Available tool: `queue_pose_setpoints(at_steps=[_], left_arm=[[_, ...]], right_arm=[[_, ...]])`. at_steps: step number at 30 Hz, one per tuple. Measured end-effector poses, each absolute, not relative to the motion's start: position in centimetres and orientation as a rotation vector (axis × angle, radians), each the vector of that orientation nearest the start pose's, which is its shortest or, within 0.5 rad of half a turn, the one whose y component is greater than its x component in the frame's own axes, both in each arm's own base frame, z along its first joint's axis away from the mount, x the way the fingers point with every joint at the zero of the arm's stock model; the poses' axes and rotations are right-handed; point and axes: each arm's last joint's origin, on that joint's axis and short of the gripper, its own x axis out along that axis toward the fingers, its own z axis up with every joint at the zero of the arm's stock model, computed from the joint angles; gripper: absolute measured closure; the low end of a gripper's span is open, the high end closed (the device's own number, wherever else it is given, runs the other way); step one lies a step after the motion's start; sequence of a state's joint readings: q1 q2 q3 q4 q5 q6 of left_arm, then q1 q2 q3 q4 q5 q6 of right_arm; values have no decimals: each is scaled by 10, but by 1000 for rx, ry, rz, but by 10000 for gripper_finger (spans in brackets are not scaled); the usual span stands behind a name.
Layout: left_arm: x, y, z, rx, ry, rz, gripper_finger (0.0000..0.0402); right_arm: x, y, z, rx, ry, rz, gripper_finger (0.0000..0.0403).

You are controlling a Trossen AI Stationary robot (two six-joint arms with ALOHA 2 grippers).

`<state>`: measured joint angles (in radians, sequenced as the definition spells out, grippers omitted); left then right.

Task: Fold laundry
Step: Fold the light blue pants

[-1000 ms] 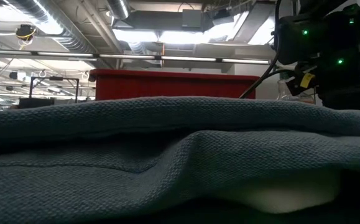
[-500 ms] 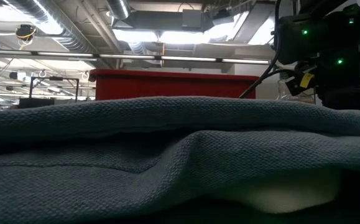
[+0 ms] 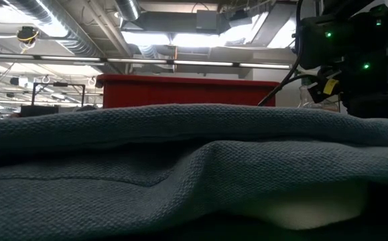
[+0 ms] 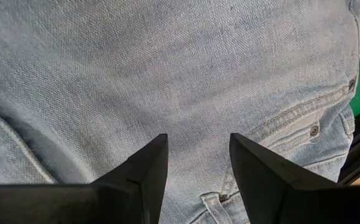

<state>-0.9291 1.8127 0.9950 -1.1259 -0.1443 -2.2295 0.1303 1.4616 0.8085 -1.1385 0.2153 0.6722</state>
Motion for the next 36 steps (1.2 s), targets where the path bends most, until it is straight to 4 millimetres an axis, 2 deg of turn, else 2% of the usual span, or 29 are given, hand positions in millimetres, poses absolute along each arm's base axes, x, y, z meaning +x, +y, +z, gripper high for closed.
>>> queue_pose_setpoints(at_steps=[3, 5, 10, 13, 15, 21, 24, 30, 36], left_arm=[[163, -208, 143, -629, 1206, 1270, 376], [165, -209, 156, -613, 1222, 1301, 393], [173, -201, 200, -490, 1218, 1429, 398], [182, -195, 217, -542, 1169, 1304, 398], [187, -186, 230, -575, 1113, 1307, 398], [203, -161, 253, -594, 968, 1231, 399], [212, -147, 261, -570, 961, 1207, 399], [226, -123, 273, -545, 945, 1198, 399], [240, -103, 284, -474, 881, 1189, 400]], right_arm=[[200, 20, 171, 181, 1640, -637, 231], [200, 20, 171, 182, 1642, -637, 231], [198, 22, 171, 231, 1690, -602, 231], [195, 22, 172, 254, 1731, -588, 231], [194, 23, 172, 263, 1754, -583, 231], [187, 22, 174, 249, 1825, -595, 231], [188, 22, 179, 198, 1830, -590, 231], [207, 23, 200, 183, 1724, -545, 231], [241, 24, 202, 187, 1358, -533, 231]])
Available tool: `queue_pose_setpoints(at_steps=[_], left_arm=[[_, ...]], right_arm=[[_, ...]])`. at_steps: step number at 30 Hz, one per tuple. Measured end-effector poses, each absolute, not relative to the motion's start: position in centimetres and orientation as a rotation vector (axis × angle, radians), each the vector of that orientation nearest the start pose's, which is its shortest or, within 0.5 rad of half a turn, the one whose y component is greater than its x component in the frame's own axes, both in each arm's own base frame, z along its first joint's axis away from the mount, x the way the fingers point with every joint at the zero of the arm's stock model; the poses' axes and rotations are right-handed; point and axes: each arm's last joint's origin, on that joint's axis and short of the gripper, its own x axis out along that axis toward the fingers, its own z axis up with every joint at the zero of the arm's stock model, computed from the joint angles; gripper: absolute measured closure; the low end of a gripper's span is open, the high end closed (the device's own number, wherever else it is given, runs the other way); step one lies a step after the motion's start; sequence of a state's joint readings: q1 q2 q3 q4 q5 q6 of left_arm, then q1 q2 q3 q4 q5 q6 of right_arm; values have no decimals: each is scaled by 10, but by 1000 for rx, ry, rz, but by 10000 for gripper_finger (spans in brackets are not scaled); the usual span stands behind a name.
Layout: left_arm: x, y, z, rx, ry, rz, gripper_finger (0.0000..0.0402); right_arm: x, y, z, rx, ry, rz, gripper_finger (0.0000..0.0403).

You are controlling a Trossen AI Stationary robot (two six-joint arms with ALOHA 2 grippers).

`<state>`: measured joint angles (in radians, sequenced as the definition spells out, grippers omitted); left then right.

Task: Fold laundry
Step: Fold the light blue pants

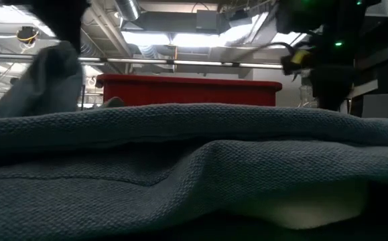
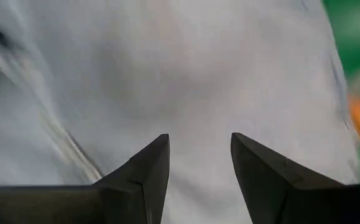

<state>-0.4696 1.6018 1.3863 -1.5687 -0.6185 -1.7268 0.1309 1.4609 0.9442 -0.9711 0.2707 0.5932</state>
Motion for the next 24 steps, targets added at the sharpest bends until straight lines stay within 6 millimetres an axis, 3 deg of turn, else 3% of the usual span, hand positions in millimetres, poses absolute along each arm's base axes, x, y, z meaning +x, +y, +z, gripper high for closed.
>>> queue_pose_setpoints(at_steps=[3, 6, 16, 24], left_arm=[[246, -94, 291, -444, 874, 1183, 400], [251, -86, 297, -415, 879, 1169, 400], [266, -59, 328, -335, 819, 1147, 400], [273, -37, 370, -193, 838, 1044, 400]], right_arm=[[250, 26, 192, 255, 1246, -470, 231], [248, 28, 179, 302, 1246, -414, 231], [206, 25, 130, 365, 1434, -415, 231], [195, 27, 128, 441, 1586, -348, 231]])
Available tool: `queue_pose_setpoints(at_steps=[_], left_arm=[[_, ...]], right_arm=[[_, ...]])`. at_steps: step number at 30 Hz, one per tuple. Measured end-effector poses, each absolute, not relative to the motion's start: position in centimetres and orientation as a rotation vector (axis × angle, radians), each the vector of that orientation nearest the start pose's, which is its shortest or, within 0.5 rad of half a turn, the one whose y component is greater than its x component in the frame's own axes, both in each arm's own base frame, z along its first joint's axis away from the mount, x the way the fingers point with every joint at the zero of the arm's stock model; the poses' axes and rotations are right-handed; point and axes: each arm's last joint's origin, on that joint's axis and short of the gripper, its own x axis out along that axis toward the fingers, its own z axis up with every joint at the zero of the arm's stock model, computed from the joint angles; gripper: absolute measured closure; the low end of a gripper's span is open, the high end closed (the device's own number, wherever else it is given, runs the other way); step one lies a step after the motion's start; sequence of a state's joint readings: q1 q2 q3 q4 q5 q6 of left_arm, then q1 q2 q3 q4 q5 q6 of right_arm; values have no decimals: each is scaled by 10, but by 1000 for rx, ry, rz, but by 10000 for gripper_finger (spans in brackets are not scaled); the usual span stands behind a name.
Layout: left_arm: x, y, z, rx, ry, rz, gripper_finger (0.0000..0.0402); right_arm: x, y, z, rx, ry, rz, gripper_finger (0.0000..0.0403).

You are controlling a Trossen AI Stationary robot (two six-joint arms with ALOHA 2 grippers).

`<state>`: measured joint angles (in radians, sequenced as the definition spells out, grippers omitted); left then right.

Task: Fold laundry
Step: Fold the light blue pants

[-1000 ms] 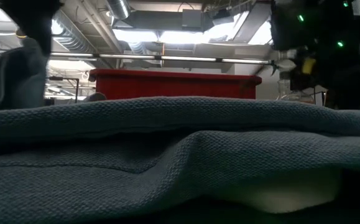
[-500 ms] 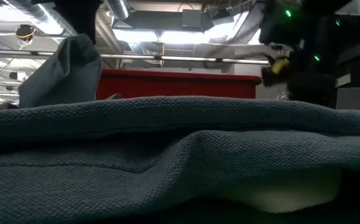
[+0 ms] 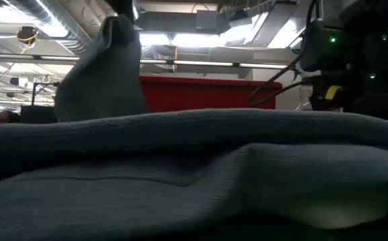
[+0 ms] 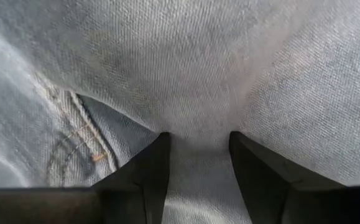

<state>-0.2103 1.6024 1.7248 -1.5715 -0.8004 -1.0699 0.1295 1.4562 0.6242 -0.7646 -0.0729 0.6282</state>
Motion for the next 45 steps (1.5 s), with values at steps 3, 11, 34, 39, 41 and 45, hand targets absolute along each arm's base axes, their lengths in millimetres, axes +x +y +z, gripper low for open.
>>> queue_pose_setpoints(at_steps=[3, 11, 34, 39, 41, 45], left_arm=[[273, -28, 387, -149, 831, 1014, 400], [270, -14, 418, -147, 766, 1003, 399], [271, -53, 374, -367, 1366, 316, 398], [270, -58, 367, -348, 1393, 313, 398], [269, -61, 365, -336, 1400, 305, 398], [267, -70, 364, -334, 1400, 309, 398]], right_arm=[[190, 28, 134, 455, 1693, -356, 231], [184, 27, 148, 365, 1815, -393, 231], [286, 30, 238, 70, 1031, -172, 231], [311, 21, 243, 112, 819, -173, 231], [319, 17, 241, 124, 776, -183, 231], [331, 11, 226, 135, 782, -196, 231]])
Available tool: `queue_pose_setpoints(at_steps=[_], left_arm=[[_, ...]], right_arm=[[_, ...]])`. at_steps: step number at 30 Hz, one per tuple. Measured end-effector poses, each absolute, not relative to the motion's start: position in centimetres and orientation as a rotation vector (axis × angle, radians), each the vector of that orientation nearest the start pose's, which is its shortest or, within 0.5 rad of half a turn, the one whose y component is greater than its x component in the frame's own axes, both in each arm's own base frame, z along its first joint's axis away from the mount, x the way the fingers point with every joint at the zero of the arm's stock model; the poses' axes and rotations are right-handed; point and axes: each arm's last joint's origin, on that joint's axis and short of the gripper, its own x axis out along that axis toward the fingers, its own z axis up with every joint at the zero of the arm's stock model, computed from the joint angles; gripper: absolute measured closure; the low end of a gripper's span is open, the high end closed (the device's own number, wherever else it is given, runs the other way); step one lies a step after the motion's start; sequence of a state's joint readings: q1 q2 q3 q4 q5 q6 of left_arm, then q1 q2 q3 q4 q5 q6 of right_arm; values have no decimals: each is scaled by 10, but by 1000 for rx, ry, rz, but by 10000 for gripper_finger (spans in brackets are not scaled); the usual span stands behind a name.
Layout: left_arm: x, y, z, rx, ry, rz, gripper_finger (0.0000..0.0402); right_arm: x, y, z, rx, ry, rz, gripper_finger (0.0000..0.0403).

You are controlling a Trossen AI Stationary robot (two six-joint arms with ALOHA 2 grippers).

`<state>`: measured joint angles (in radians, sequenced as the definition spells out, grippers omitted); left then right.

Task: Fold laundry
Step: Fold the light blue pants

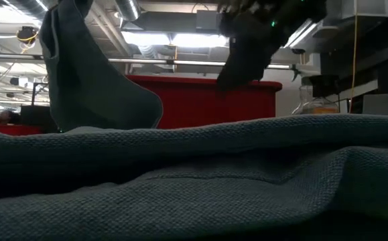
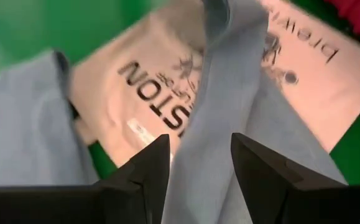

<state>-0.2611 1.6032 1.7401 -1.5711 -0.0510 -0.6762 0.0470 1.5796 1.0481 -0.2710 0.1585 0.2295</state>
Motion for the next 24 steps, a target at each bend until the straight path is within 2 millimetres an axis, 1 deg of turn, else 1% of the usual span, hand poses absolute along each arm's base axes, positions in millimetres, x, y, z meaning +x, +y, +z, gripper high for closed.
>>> queue_pose_setpoints(at_steps=[5, 9, 14, 19, 24], left_arm=[[264, -81, 365, -433, 1366, 422, 398], [261, -89, 365, -488, 1355, 462, 398], [258, -98, 365, -534, 1344, 499, 398], [257, -102, 365, -535, 1344, 496, 398], [255, -106, 364, -618, 1340, 550, 398]], right_arm=[[334, 10, 194, 155, 958, -151, 231], [334, 12, 169, 162, 1099, -125, 231], [332, 15, 146, 174, 1235, -26, 231], [327, 16, 142, 172, 1317, 72, 231], [318, 17, 142, 148, 1400, 104, 231]])
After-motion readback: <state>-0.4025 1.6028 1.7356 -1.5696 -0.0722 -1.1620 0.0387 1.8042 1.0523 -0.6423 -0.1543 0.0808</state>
